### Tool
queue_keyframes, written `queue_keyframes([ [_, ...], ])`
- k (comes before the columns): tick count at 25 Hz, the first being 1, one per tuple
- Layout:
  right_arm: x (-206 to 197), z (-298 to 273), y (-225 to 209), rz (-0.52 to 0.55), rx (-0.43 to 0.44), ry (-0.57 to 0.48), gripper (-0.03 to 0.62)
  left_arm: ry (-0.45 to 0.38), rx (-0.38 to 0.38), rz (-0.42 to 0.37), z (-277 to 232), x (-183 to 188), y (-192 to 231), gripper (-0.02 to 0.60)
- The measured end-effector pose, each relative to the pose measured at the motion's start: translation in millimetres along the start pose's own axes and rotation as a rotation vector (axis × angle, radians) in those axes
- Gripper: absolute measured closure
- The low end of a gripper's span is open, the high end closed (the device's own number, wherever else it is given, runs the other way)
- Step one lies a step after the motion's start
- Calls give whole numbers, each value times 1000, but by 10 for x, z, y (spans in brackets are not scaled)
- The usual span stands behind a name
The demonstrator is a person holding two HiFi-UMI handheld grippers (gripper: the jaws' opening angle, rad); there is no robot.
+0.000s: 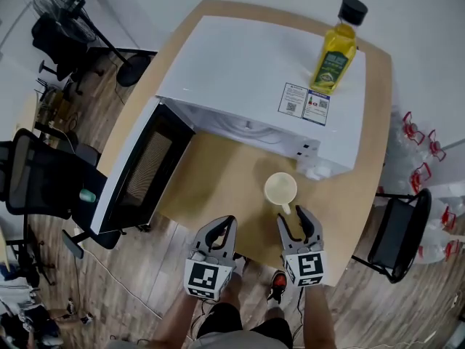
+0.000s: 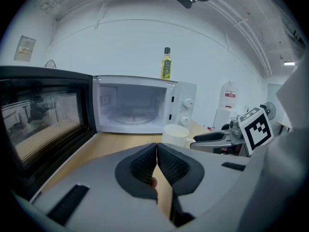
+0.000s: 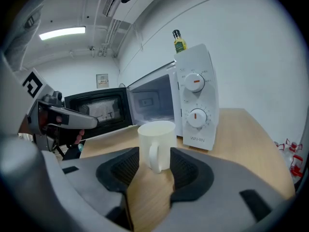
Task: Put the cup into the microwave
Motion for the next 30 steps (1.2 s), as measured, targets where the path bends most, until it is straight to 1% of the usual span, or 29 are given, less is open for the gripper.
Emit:
queue_keyframes([
  [6,-81,-133,-9,8,-27,16,407,14,-3,9,-46,-73,44,557],
  [8,-100,-163,-7,13,-35,19,418,17,-3,11,-53,-103,63,557],
  [10,-110,-180,-13,22,-51,20,460,17,-1,12,-50,-109,87,557],
  [11,-112,-184,-13,26,-59,21,494,16,1,13,-45,-107,99,557],
  [13,-116,-184,-8,32,-67,21,532,16,6,13,-35,-98,121,557],
  [19,-124,-183,-10,67,-91,18,542,15,20,16,-7,-90,171,557],
  [23,6,-173,8,79,-89,-7,543,9,24,10,-4,-44,181,557],
  [30,151,-110,39,38,-75,-34,545,-15,35,0,81,130,189,557],
])
Point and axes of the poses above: the fingertips, and each gripper's own axes: z backward along the fingers, y to its left, x out of its top, the point moved 2 cm from there along z, backward along the fingers, and after that the axes turned 11 degrees about -x, right-handed, at the moved point
